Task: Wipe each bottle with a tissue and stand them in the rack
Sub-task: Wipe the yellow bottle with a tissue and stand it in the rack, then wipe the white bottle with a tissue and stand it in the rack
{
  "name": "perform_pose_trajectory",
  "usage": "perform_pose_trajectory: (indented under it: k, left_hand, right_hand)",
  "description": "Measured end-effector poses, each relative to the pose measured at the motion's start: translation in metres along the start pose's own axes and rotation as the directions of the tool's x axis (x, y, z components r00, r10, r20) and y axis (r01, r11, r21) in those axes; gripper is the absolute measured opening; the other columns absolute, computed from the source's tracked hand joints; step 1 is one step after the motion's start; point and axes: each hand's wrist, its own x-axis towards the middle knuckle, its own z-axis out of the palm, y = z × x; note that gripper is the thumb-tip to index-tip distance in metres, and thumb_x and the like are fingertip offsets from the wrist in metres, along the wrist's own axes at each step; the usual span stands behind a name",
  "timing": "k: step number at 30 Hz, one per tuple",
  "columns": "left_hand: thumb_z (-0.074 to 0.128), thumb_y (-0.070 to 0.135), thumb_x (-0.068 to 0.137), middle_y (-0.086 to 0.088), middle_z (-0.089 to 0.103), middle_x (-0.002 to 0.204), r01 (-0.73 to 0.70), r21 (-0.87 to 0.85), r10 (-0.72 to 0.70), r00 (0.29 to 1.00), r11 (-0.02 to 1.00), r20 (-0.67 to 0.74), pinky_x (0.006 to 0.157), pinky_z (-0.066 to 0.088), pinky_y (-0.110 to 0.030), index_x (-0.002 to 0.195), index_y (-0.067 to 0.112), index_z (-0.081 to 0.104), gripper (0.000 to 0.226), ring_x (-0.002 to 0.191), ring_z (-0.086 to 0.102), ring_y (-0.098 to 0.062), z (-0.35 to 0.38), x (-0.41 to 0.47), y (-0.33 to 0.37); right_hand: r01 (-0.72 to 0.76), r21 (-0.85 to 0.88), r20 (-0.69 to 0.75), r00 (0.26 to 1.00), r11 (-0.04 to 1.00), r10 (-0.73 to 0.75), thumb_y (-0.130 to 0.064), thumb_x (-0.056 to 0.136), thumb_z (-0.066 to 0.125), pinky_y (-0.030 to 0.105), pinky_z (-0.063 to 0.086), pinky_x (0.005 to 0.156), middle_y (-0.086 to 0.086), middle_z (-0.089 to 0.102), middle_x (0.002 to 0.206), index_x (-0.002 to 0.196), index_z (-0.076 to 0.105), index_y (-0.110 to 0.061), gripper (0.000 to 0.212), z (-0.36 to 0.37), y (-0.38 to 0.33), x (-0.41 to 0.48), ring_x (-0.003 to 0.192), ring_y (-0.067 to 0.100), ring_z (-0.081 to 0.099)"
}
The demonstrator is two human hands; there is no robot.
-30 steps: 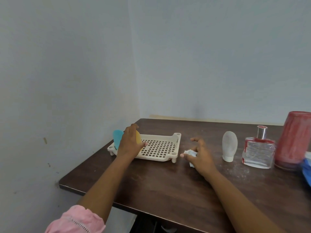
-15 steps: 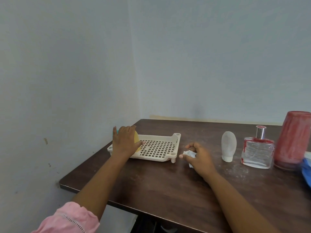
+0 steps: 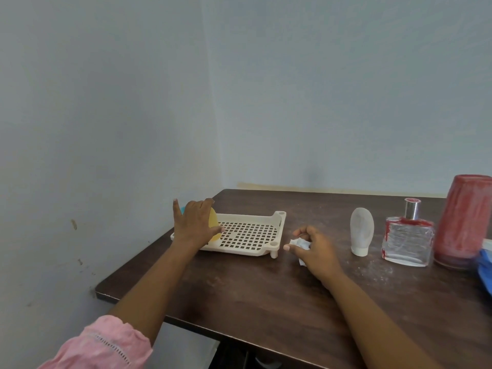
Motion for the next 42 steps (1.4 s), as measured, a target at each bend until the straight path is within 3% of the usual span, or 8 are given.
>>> perform_pose_trajectory:
  k: [16, 20, 27, 30, 34, 37, 42]
  left_hand:
    - [0.061, 0.064, 0.080, 0.006, 0.051, 0.139, -0.046, 0.099, 0.048, 0.999, 0.994, -0.018, 0.115, 0.006, -0.059, 0.138, 0.032, 0.039, 0.070, 0.134, 0.040, -0.020, 0.002, 0.007, 0.004]
    - [0.062, 0.069, 0.076, 0.004, 0.048, 0.141, -0.032, 0.081, 0.037, 0.998, 0.996, -0.051, 0.115, 0.006, -0.058, 0.140, 0.031, 0.036, 0.079, 0.136, 0.037, -0.021, 0.003, 0.005, 0.002]
    - [0.068, 0.072, 0.067, -0.001, 0.036, 0.152, 0.060, -0.094, -0.074, 0.987, 0.994, -0.143, 0.115, 0.009, -0.058, 0.148, 0.030, 0.024, 0.102, 0.141, 0.029, -0.025, -0.001, -0.006, -0.009]
    - [0.073, 0.066, 0.067, -0.005, 0.036, 0.151, 0.138, -0.143, -0.168, 0.960, 0.980, -0.224, 0.115, 0.016, -0.057, 0.148, 0.028, 0.027, 0.101, 0.138, 0.033, -0.027, 0.007, -0.022, -0.026]
    - [0.077, 0.061, 0.067, -0.010, 0.036, 0.150, 0.250, -0.235, -0.297, 0.936, 0.939, -0.191, 0.112, 0.025, -0.057, 0.146, 0.027, 0.031, 0.097, 0.136, 0.035, -0.031, 0.021, -0.039, -0.048]
    - [0.076, 0.062, 0.068, -0.010, 0.035, 0.151, 0.268, -0.239, -0.316, 0.929, 0.933, -0.192, 0.111, 0.028, -0.056, 0.145, 0.027, 0.034, 0.094, 0.136, 0.034, -0.031, 0.021, -0.042, -0.049]
    - [0.066, 0.070, 0.072, -0.004, 0.019, 0.156, 0.190, -0.139, -0.211, 0.964, 0.972, -0.160, 0.115, 0.015, -0.057, 0.146, 0.035, 0.028, 0.090, 0.143, 0.018, -0.028, 0.004, -0.027, -0.027]
  right_hand:
    - [0.008, 0.023, -0.005, 1.000, 1.000, -0.008, -0.027, 0.071, 0.080, 0.022, 0.042, 0.055, -0.004, 0.059, 0.084, 0.088, 0.057, -0.026, 0.028, 0.000, -0.001, -0.001, 0.071, 0.012, 0.055]
    - [0.003, 0.035, 0.000, 1.000, 0.999, -0.003, -0.026, 0.071, 0.080, 0.021, 0.042, 0.053, -0.004, 0.059, 0.083, 0.087, 0.057, -0.026, 0.028, -0.001, -0.001, 0.000, 0.068, 0.010, 0.054]
    - [-0.005, 0.041, 0.003, 1.000, 0.999, 0.005, -0.028, 0.072, 0.079, 0.026, 0.047, 0.057, -0.004, 0.060, 0.086, 0.087, 0.056, -0.029, 0.028, -0.001, -0.001, 0.000, 0.074, 0.014, 0.057]
    - [-0.011, 0.032, 0.009, 1.000, 0.999, 0.010, -0.029, 0.073, 0.078, 0.028, 0.050, 0.060, -0.006, 0.059, 0.089, 0.089, 0.055, -0.029, 0.028, -0.001, -0.002, -0.001, 0.078, 0.014, 0.058]
    - [-0.017, 0.030, 0.014, 1.000, 0.999, 0.016, -0.029, 0.073, 0.079, 0.029, 0.051, 0.061, -0.005, 0.059, 0.089, 0.087, 0.055, -0.029, 0.028, 0.000, -0.003, -0.001, 0.077, 0.014, 0.058]
    - [-0.021, 0.032, 0.017, 1.000, 0.999, 0.020, -0.028, 0.073, 0.078, 0.028, 0.050, 0.059, -0.005, 0.058, 0.088, 0.088, 0.055, -0.029, 0.028, -0.001, -0.004, -0.002, 0.077, 0.014, 0.058]
    - [0.005, 0.027, 0.017, 1.000, 1.000, -0.005, -0.028, 0.073, 0.078, 0.025, 0.047, 0.057, -0.003, 0.060, 0.088, 0.088, 0.055, -0.027, 0.027, -0.003, -0.005, -0.005, 0.076, 0.015, 0.058]
